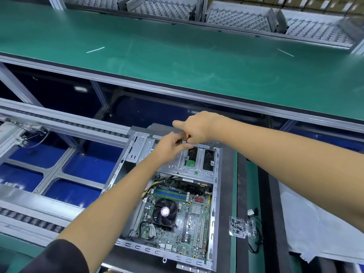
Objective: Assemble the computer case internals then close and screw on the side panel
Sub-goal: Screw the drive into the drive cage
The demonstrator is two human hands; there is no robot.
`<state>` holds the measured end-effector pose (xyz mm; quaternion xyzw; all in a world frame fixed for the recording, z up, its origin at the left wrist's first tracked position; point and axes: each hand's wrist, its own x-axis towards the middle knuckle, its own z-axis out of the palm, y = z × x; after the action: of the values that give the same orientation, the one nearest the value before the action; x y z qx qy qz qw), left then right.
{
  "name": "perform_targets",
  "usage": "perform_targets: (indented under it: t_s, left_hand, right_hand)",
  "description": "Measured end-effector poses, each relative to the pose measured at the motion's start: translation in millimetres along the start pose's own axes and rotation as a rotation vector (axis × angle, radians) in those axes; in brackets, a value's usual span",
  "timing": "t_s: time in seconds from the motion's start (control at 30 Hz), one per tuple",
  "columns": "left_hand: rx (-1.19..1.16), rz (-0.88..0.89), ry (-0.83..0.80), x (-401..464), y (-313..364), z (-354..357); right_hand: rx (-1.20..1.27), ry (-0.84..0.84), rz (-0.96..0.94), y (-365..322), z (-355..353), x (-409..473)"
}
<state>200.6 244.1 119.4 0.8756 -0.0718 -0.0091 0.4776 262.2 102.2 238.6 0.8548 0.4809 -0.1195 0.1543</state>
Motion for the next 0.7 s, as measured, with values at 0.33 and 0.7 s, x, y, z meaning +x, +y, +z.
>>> perform_targets:
  t_s: [0.33, 0.7]
  left_hand:
    - [0.082, -0.003, 0.086, -5.0, 4.0, 11.5]
    - [-0.024, 0.042, -0.19, 0.0, -2.6, -8.9]
  right_hand:
    - [0.194, -0.068, 0.225, -2.1, 5.5, 1.3]
    - [0.139, -0.071, -0.086, 8.0, 0.3, -5.6]
